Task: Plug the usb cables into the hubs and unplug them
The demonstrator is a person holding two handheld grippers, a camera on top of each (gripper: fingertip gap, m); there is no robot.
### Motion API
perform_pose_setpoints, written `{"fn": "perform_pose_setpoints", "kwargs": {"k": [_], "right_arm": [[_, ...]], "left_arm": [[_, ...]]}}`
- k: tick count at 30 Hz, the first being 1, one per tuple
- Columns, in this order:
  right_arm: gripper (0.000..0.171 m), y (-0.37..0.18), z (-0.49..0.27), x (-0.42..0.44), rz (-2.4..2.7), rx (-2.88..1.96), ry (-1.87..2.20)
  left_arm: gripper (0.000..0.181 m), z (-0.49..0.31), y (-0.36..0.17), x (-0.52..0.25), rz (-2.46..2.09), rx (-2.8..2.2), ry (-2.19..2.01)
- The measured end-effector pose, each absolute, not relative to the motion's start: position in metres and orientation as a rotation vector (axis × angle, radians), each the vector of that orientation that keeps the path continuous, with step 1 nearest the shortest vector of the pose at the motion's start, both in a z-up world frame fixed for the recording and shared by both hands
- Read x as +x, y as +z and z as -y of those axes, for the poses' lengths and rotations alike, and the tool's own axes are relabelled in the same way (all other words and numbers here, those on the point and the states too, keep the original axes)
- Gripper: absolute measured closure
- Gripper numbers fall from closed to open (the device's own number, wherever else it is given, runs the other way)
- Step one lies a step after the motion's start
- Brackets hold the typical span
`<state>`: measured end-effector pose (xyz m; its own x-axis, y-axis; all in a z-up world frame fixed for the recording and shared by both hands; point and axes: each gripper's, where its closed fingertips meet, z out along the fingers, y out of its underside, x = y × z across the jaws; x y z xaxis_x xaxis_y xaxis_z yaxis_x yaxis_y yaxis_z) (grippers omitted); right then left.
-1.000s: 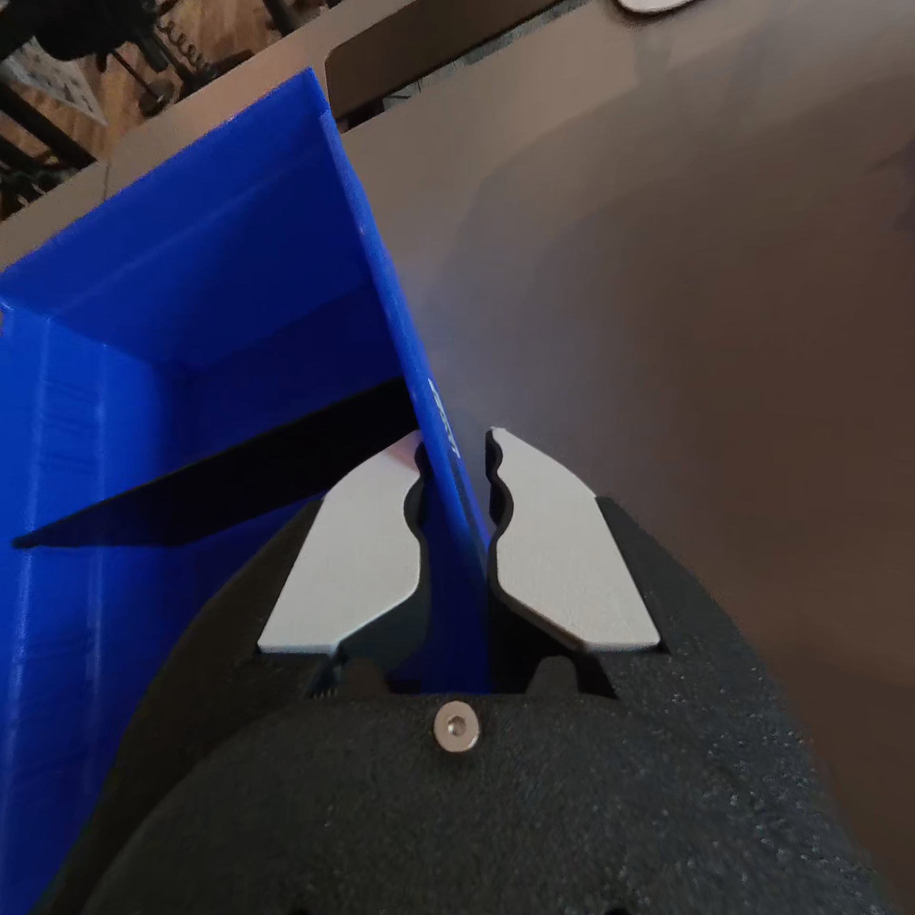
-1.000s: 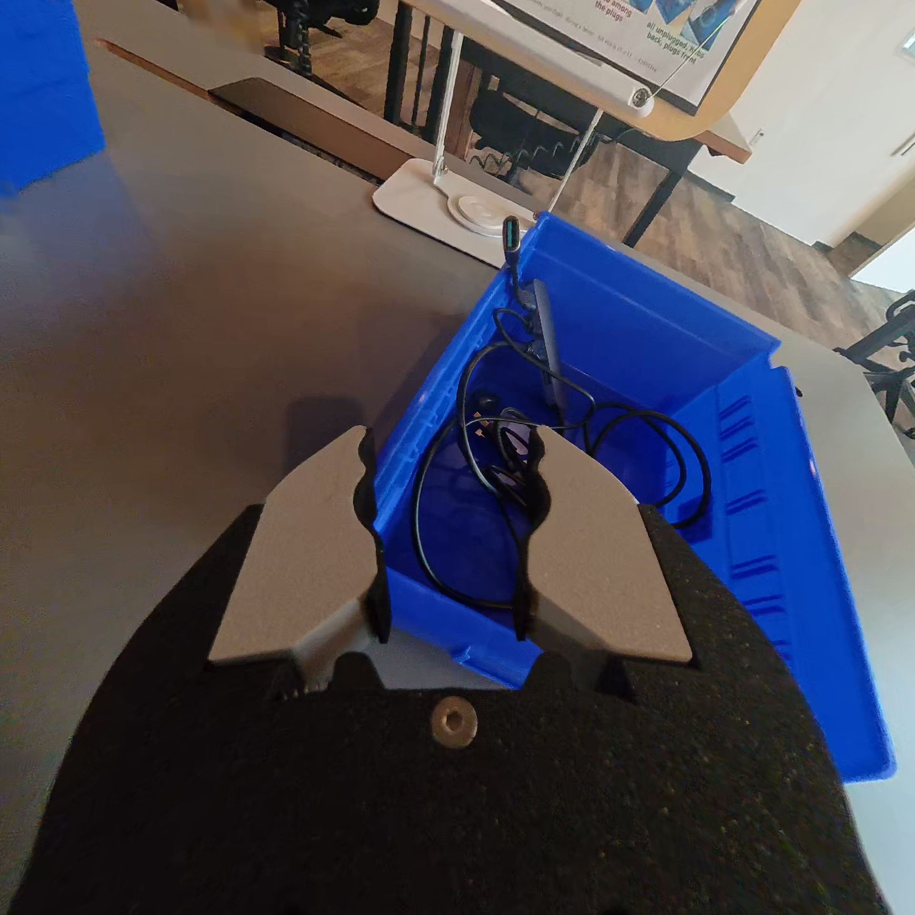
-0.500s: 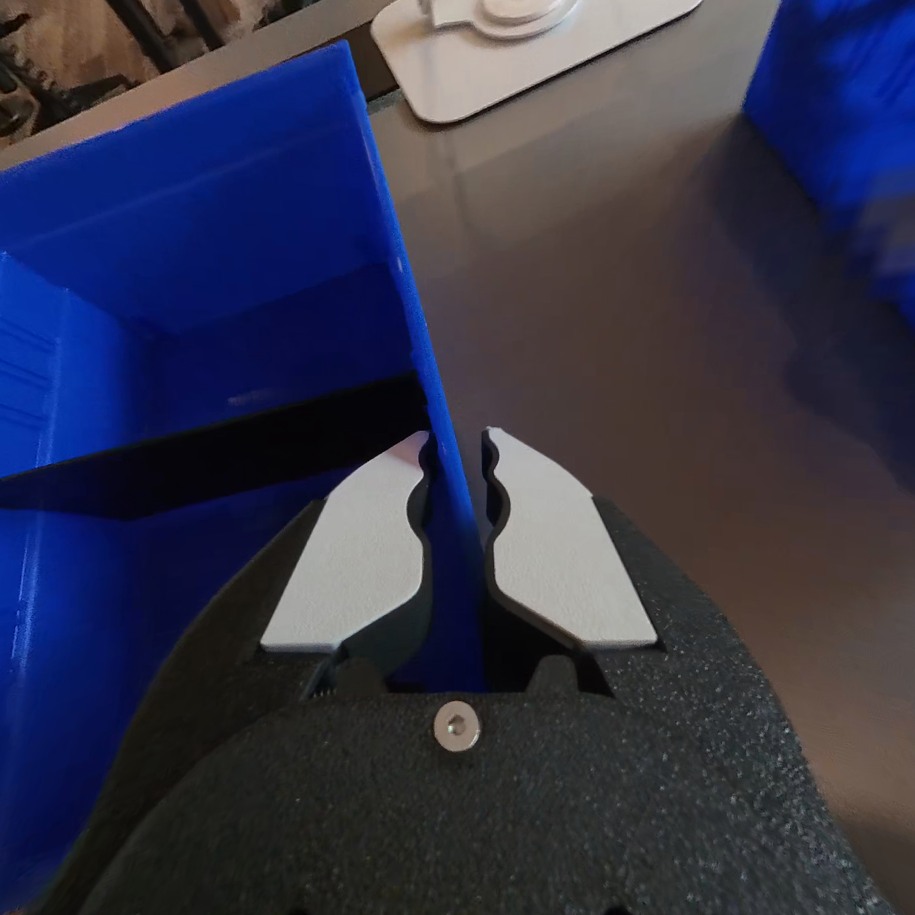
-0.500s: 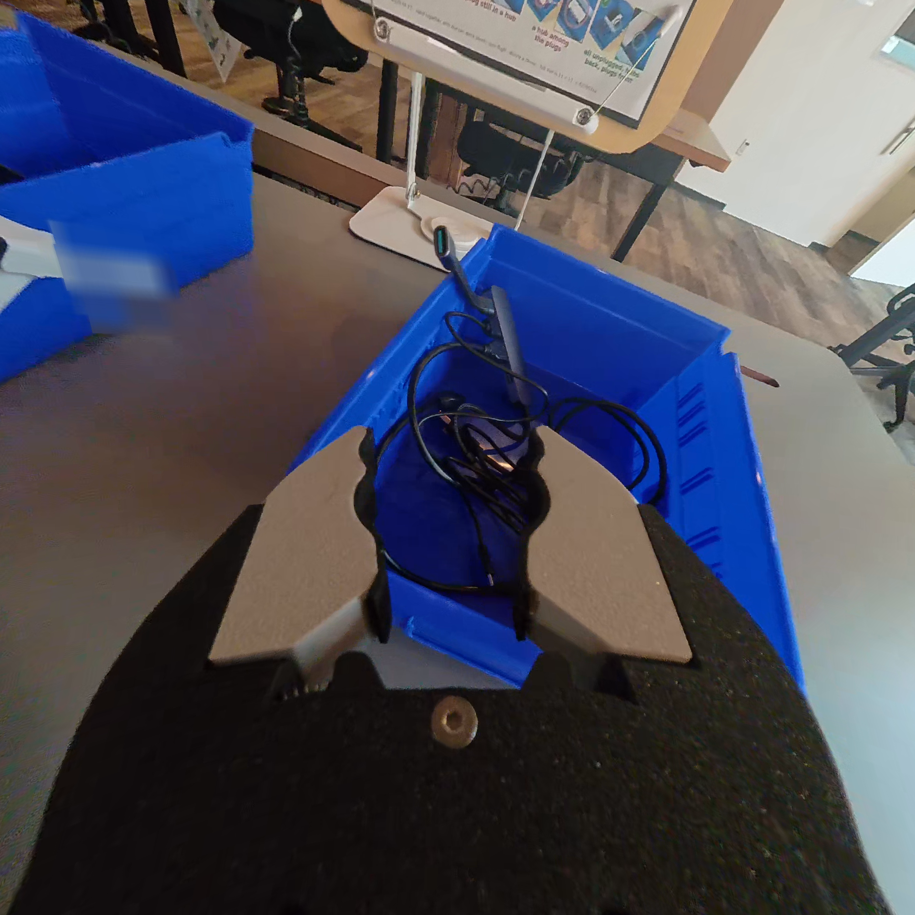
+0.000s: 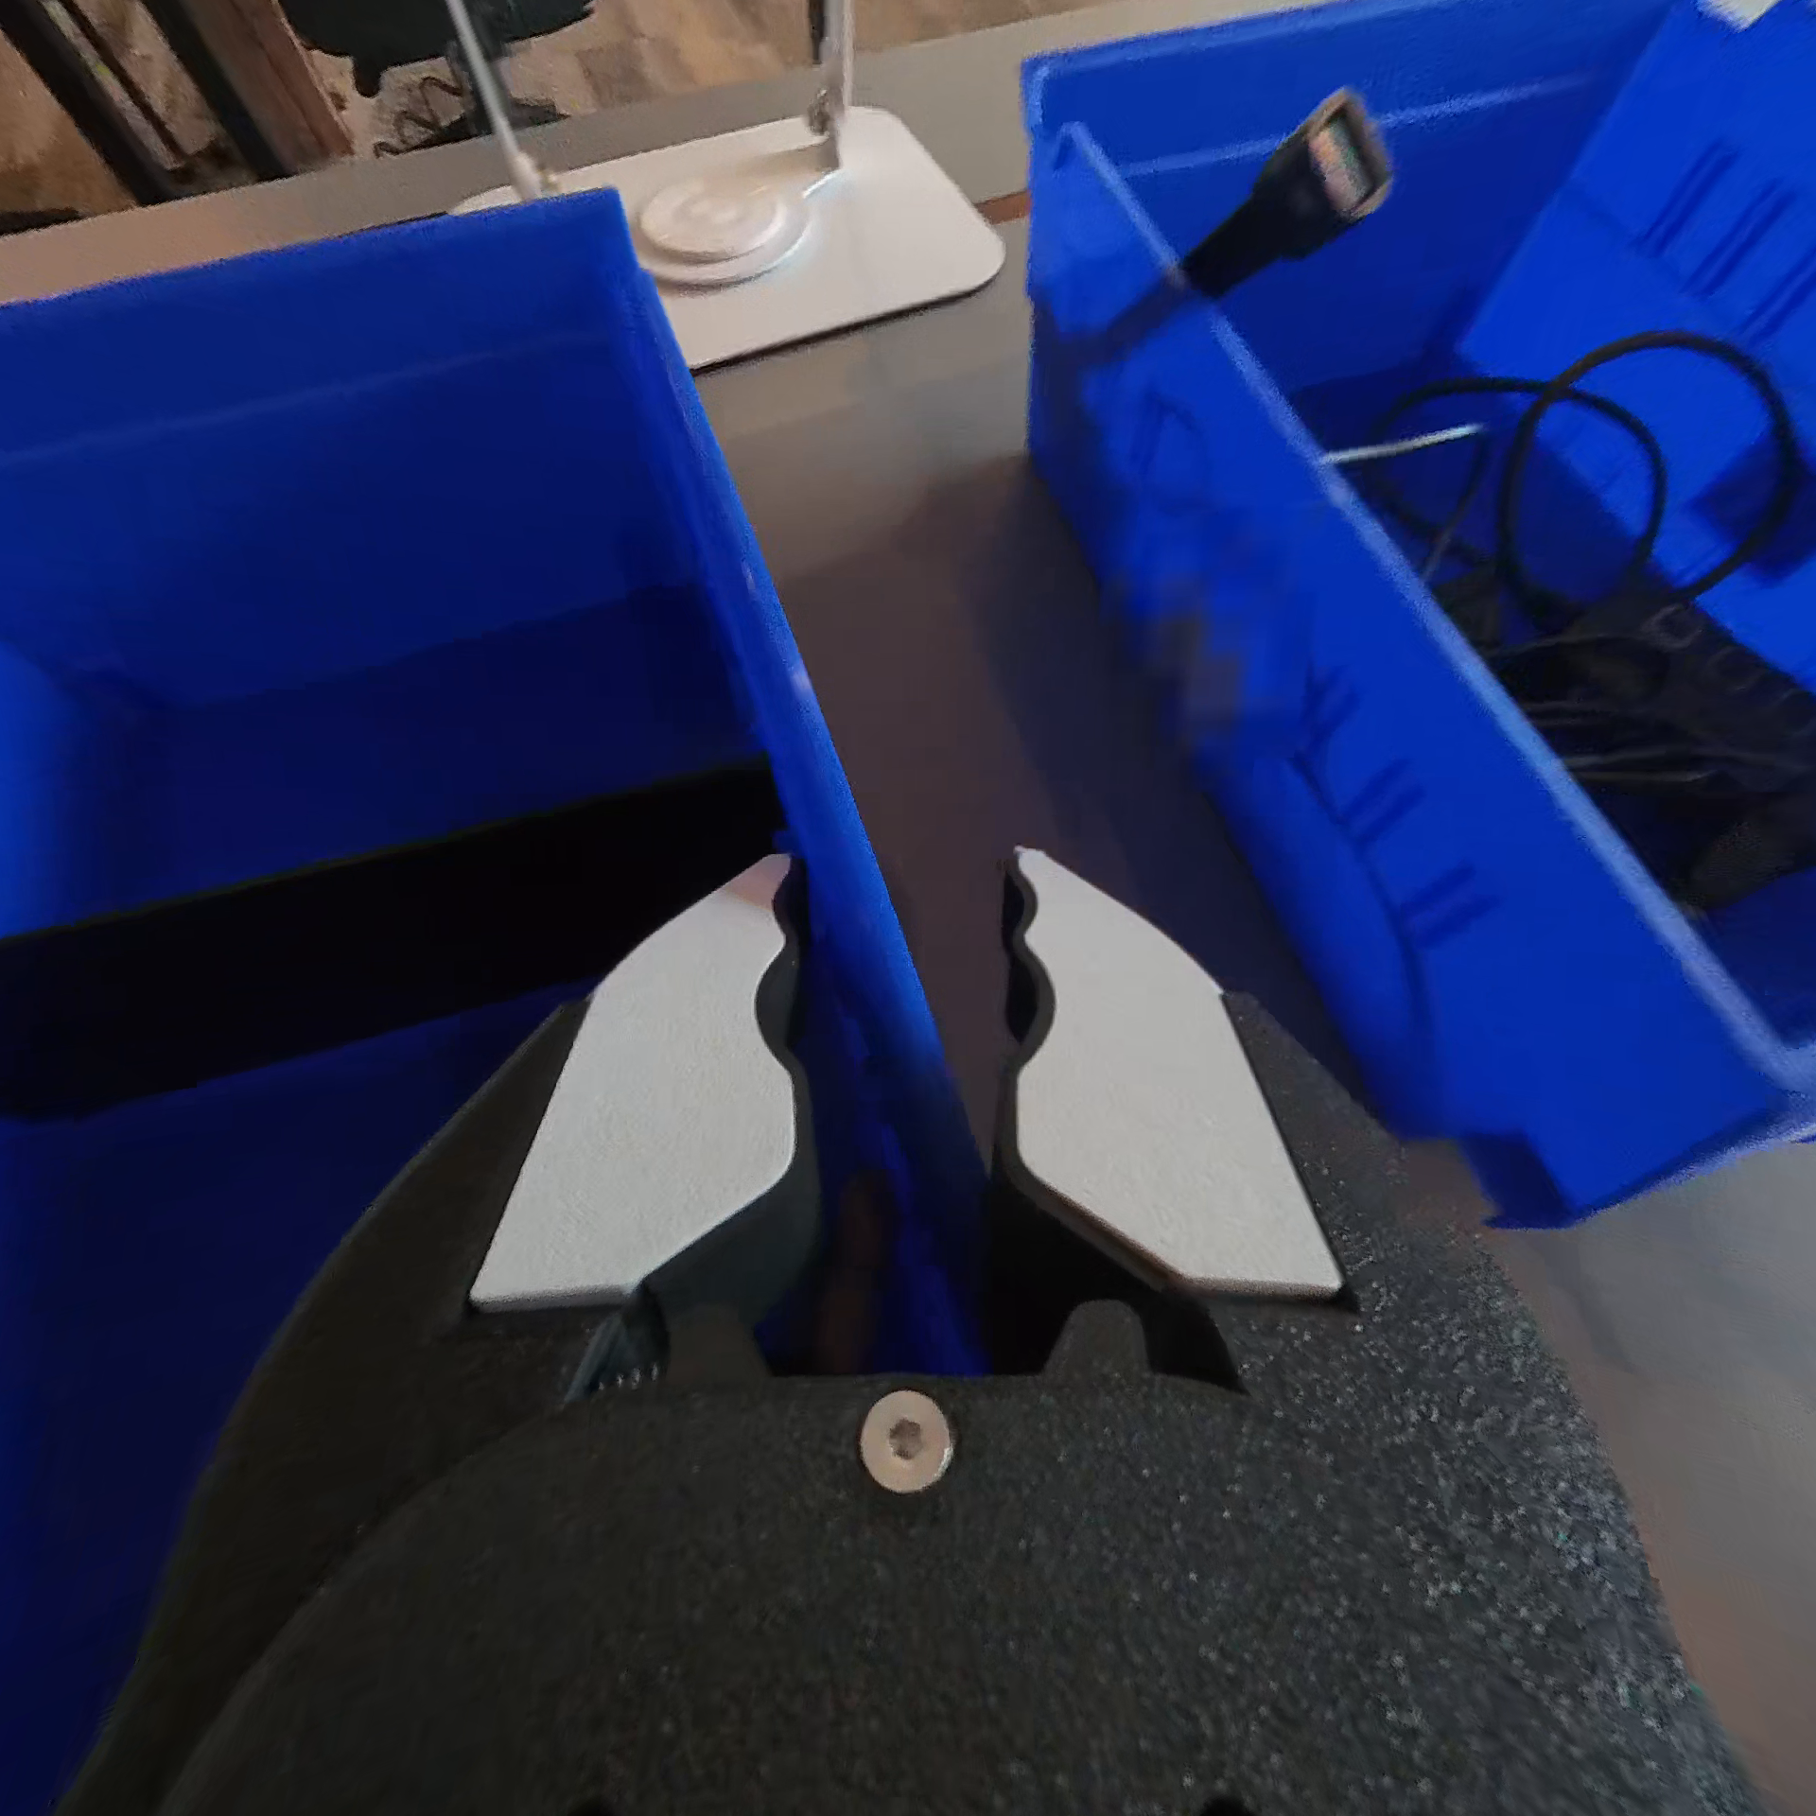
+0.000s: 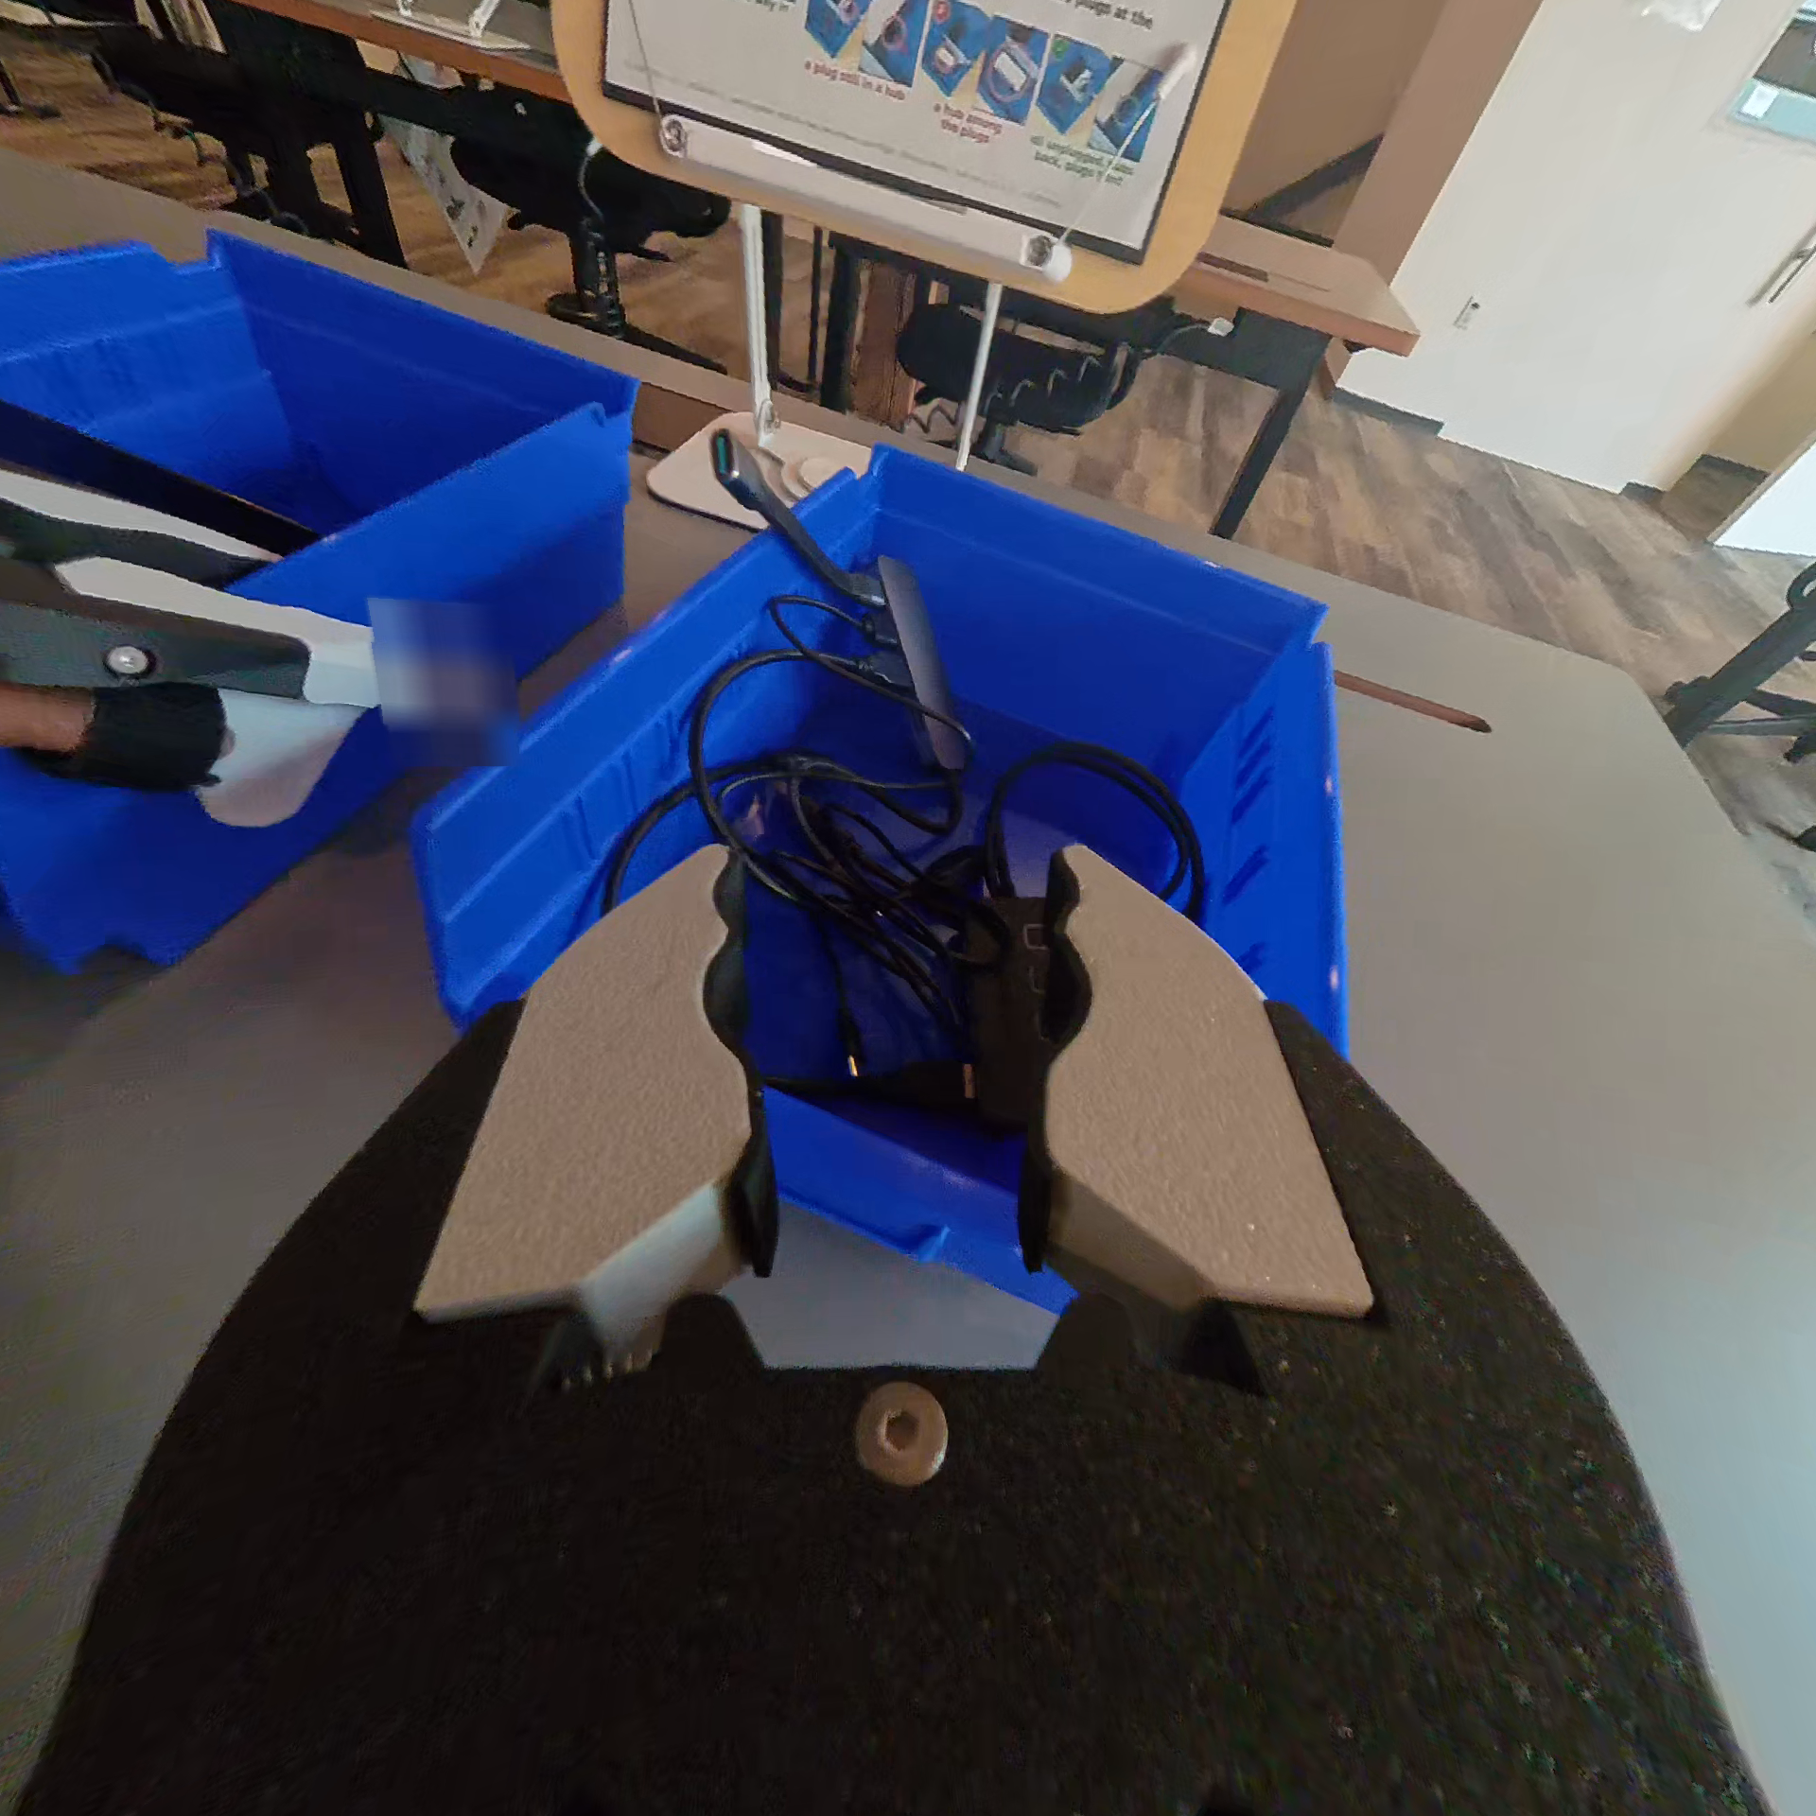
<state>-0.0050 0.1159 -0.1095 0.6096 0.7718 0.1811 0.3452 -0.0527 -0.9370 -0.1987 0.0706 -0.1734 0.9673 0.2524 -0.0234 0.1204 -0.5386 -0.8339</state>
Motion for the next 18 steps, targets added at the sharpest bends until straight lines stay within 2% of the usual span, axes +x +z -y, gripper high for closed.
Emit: {"fn": "perform_pose_setpoints", "kwargs": {"k": [7, 11, 15, 18], "right_arm": [[0.114, -0.113, -0.125, 0.016, 0.918, -1.669, 0.449], [0.113, -0.116, -0.132, 0.024, 0.916, -1.686, 0.435], [0.114, -0.117, -0.140, 0.031, 0.892, -1.695, 0.428], [0.114, -0.117, -0.145, 0.034, 0.876, -1.703, 0.425]], "left_arm": [[0.128, -0.105, -0.167, -0.151, 0.294, -2.085, -0.013], [0.142, -0.107, -0.162, -0.149, 0.259, -2.080, 0.061], [0.143, -0.090, -0.140, -0.167, 0.220, -2.024, 0.256], [0.137, -0.079, -0.119, -0.167, 0.140, -1.988, 0.358]]}}
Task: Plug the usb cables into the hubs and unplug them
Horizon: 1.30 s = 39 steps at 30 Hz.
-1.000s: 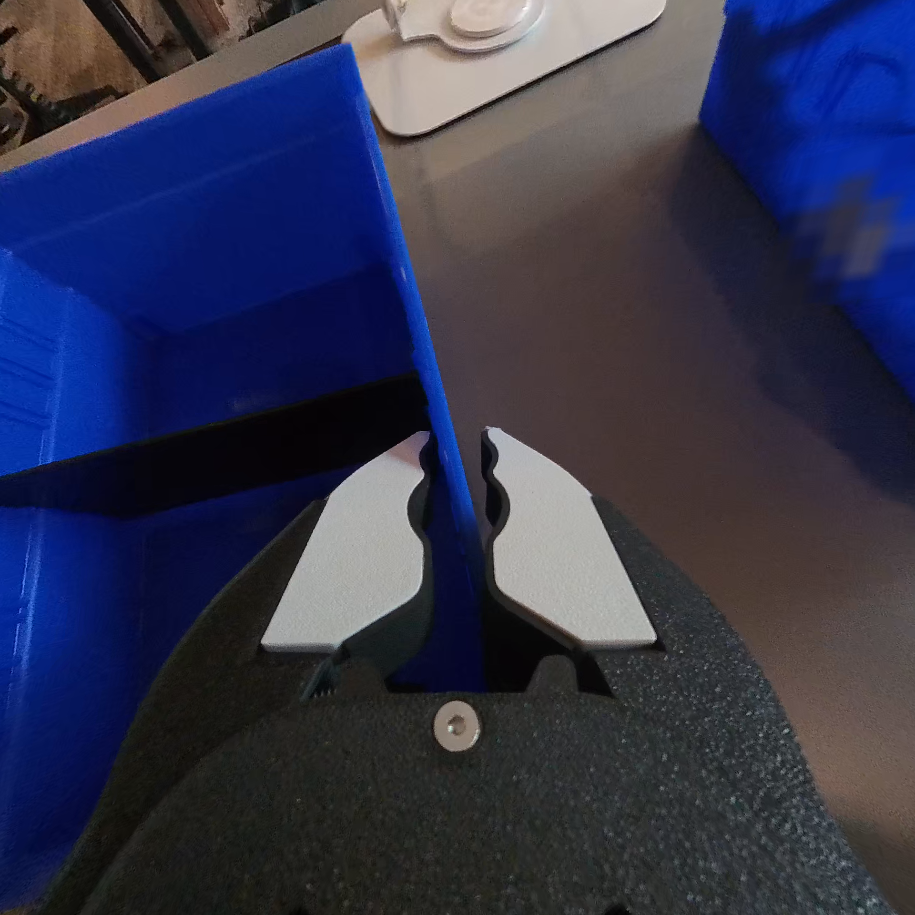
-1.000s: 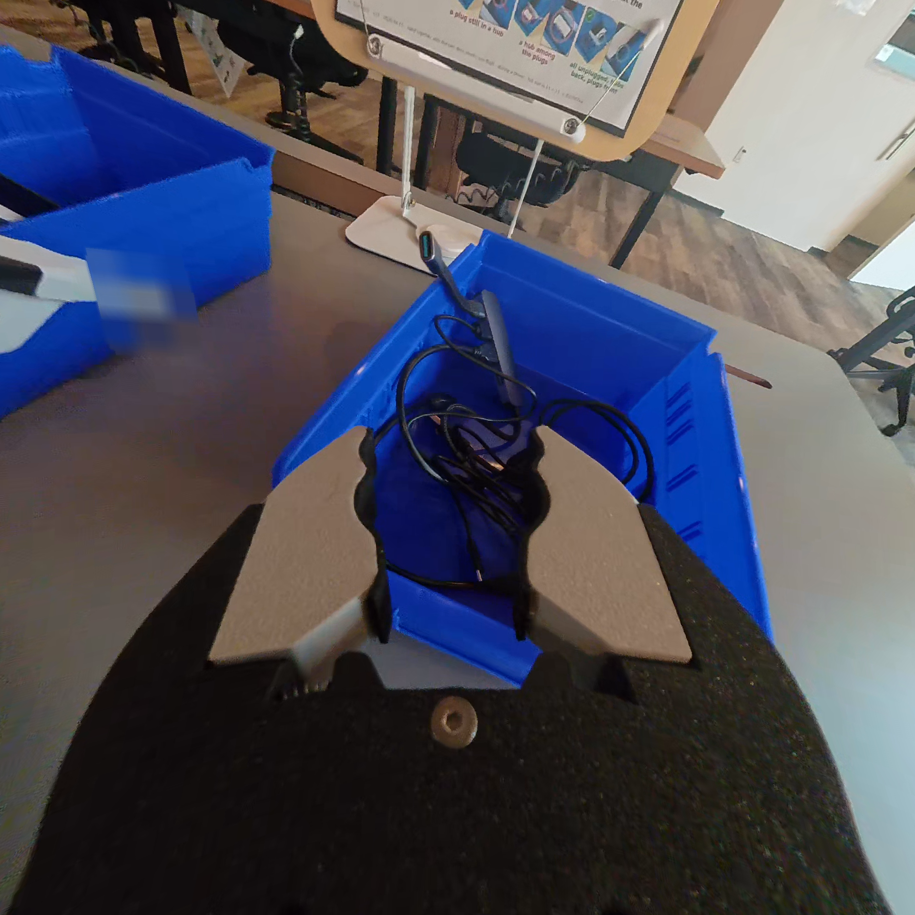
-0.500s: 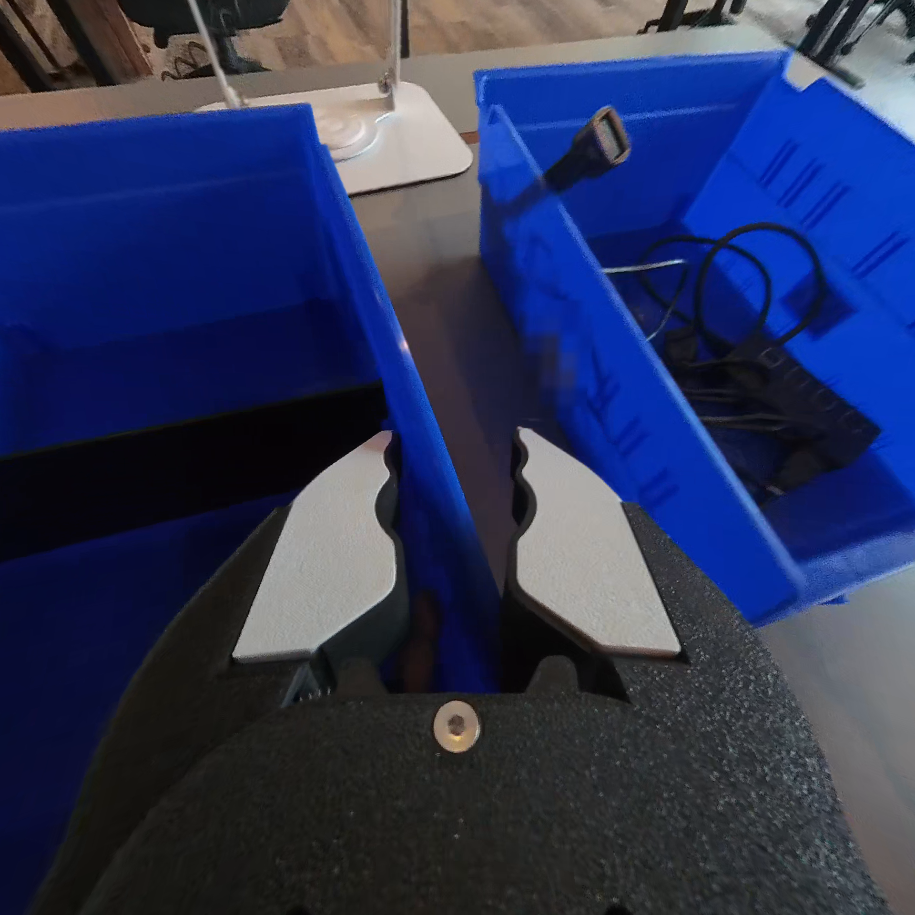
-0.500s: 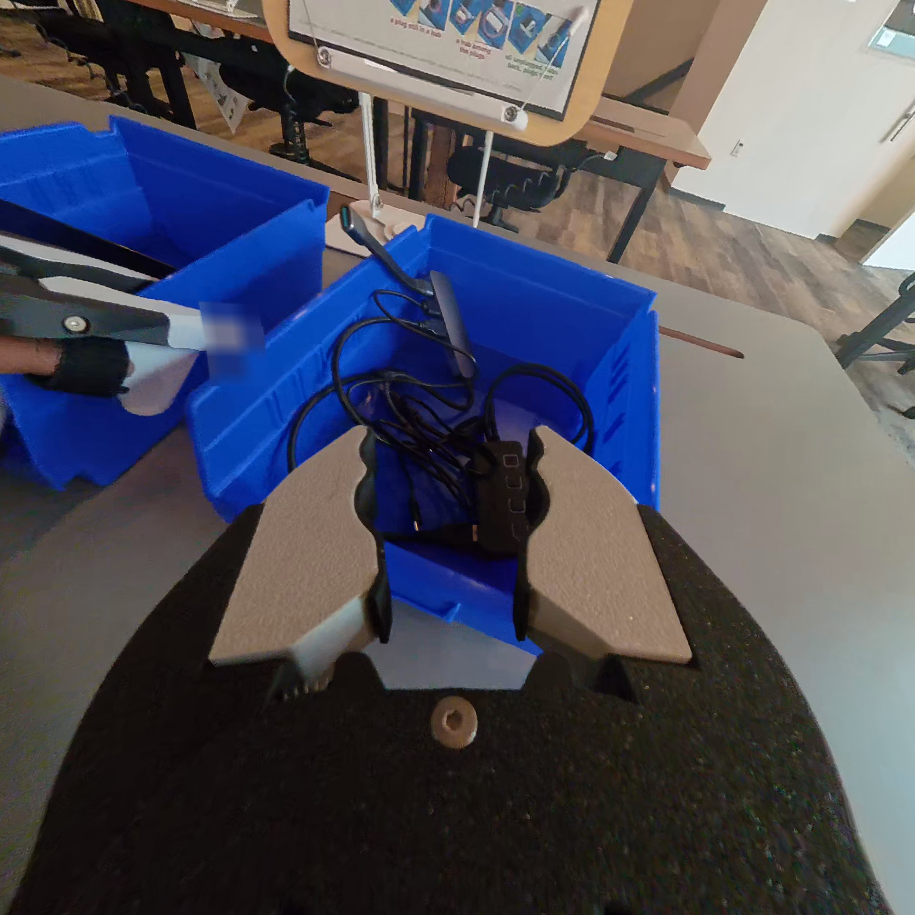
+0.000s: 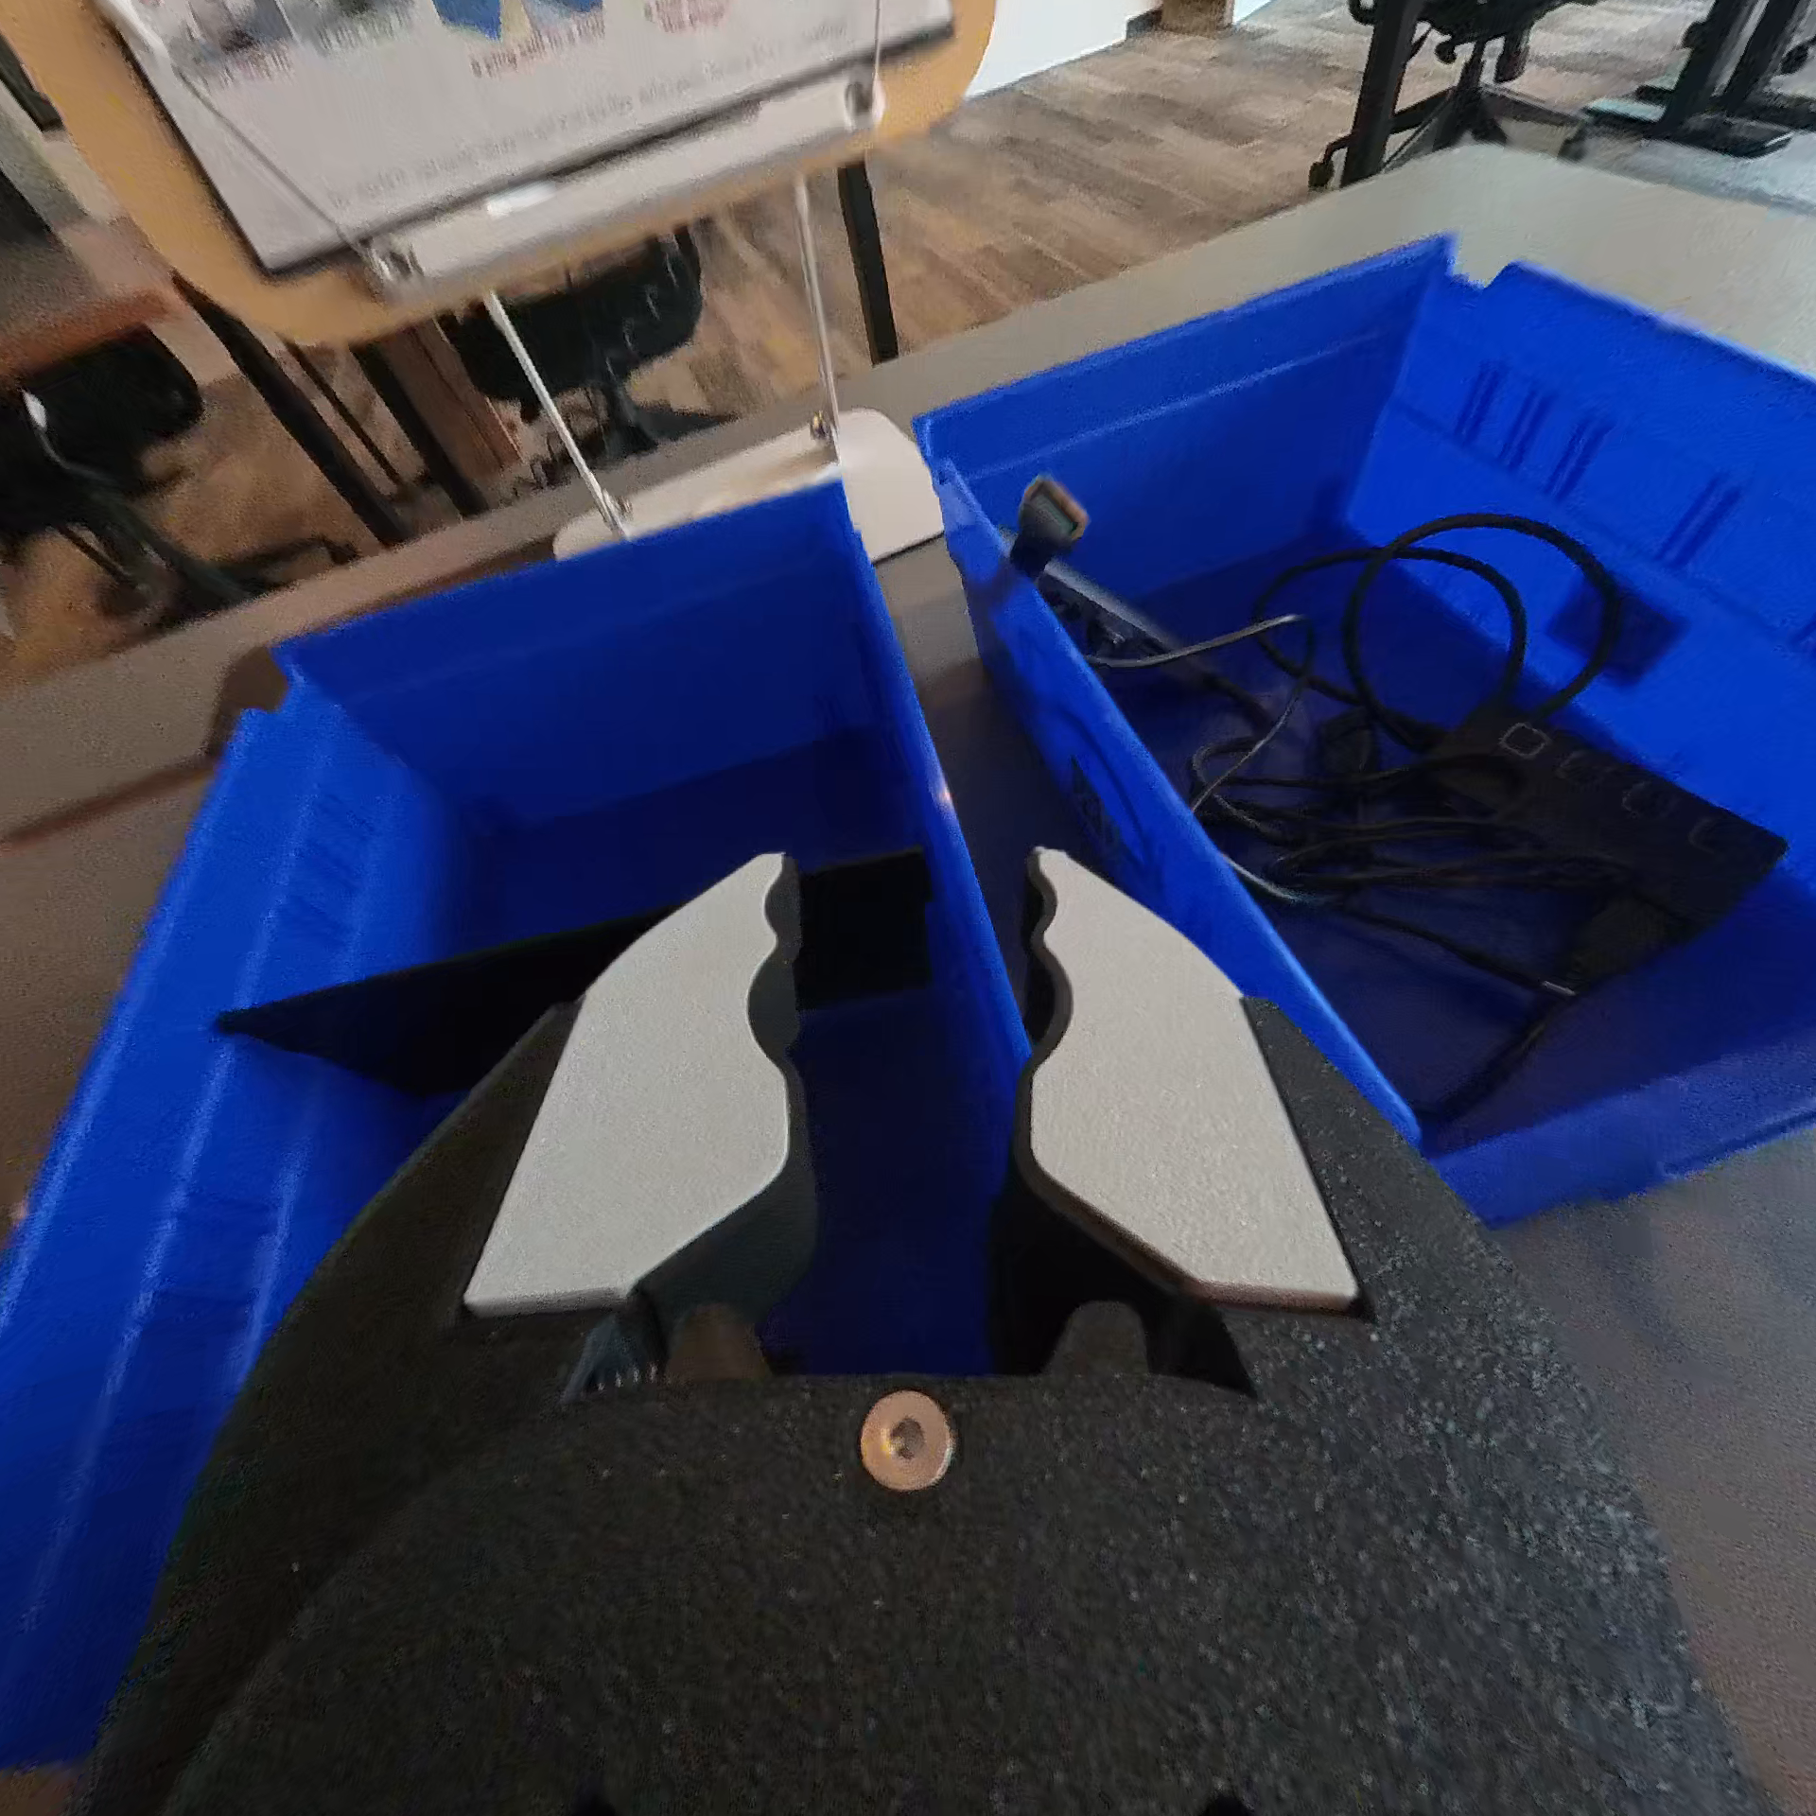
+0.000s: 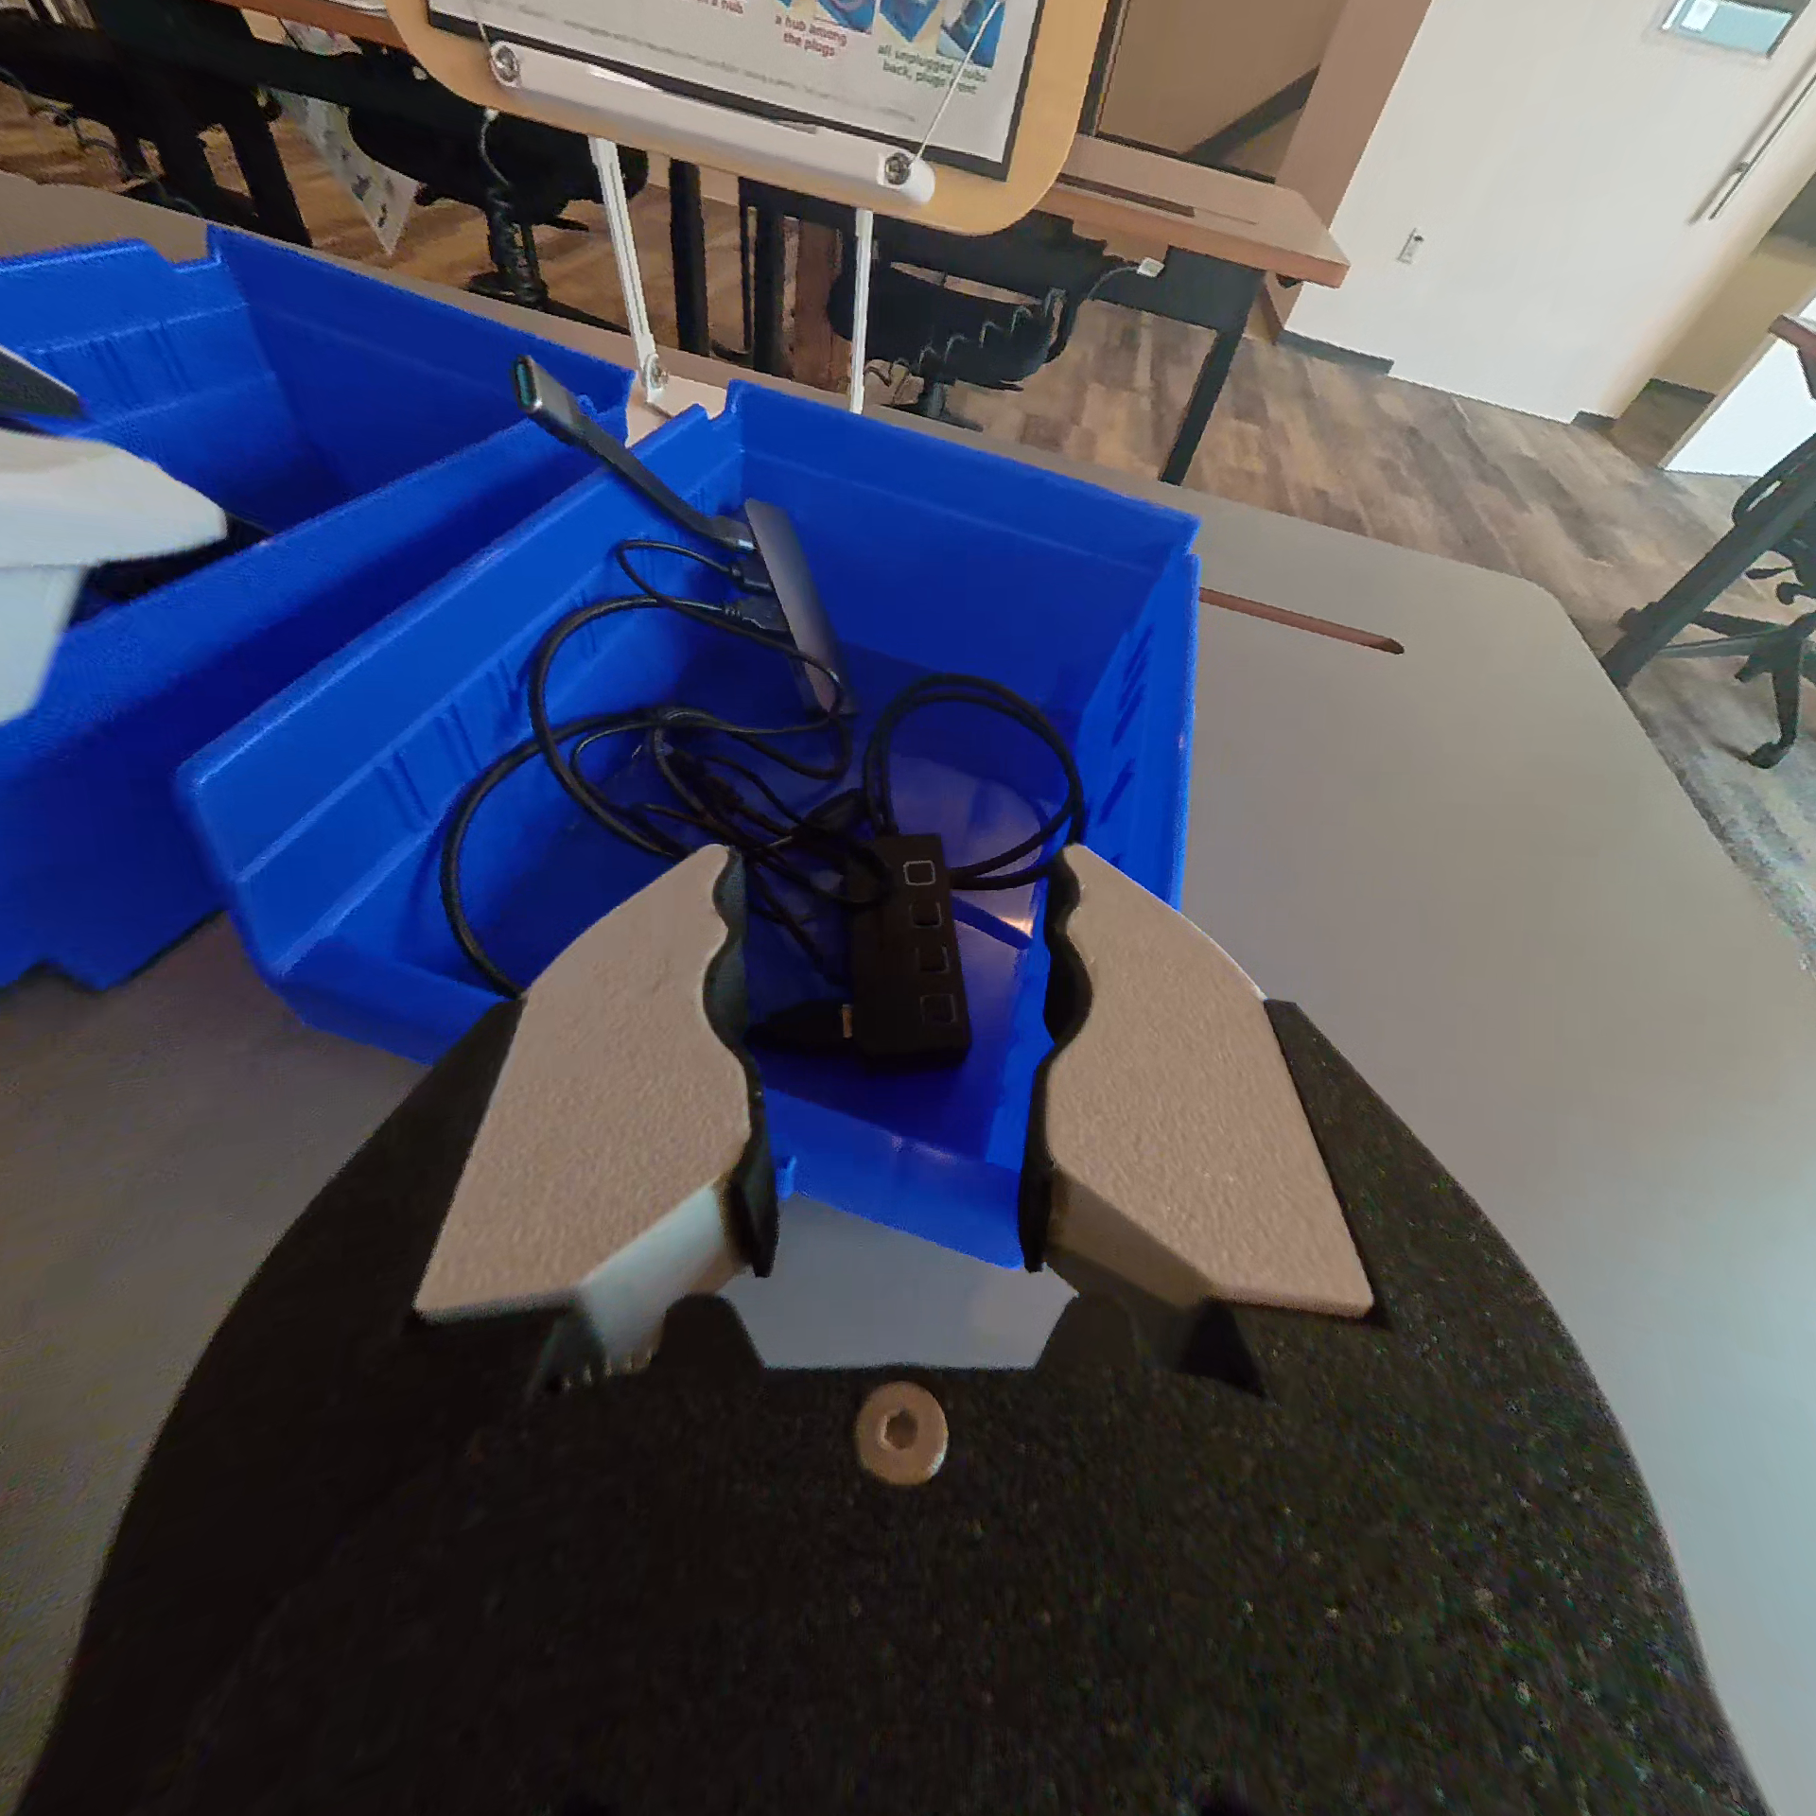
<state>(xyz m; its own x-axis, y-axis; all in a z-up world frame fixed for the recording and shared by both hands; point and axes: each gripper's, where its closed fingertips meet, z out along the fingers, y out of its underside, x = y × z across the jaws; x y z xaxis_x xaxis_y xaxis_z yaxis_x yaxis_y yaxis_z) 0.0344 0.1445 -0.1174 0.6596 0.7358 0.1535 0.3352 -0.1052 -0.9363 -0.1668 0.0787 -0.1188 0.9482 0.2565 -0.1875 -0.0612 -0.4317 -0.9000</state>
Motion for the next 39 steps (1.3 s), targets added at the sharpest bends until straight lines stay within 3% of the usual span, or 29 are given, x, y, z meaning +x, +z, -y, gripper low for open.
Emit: {"fn": "perform_pose_setpoints", "kwargs": {"k": [8, 14, 20, 24, 28, 31, 35, 39], "right_arm": [[0.112, -0.119, -0.166, 0.056, 0.853, -1.755, 0.376], [0.103, -0.145, -0.183, 0.068, 0.828, -1.904, 0.427], [0.101, -0.174, -0.184, 0.061, 0.895, -1.958, 0.403], [0.103, -0.184, -0.182, 0.058, 0.912, -1.970, 0.394], [0.106, -0.189, -0.181, 0.057, 0.914, -1.962, 0.390], [0.106, -0.189, -0.181, 0.058, 0.910, -1.954, 0.394], [0.110, -0.188, -0.182, 0.057, 0.904, -1.938, 0.409], [0.116, -0.190, -0.178, 0.053, 0.926, -1.942, 0.433]], "left_arm": [[0.139, -0.072, -0.087, -0.128, -0.070, -1.922, 0.412], [0.131, -0.077, -0.112, -0.105, -0.113, -2.028, 0.387], [0.128, -0.060, -0.090, -0.116, -0.235, -1.918, 0.960], [0.134, -0.062, -0.108, -0.060, -0.255, -1.888, 0.550], [0.119, -0.064, -0.152, -0.071, -0.179, -1.941, 0.588], [0.118, -0.065, -0.141, -0.078, -0.068, -1.828, 0.628], [0.148, -0.066, -0.146, -0.079, 0.020, -1.807, 0.558], [0.142, -0.085, -0.189, -0.075, 0.088, -1.984, 0.318]]}}
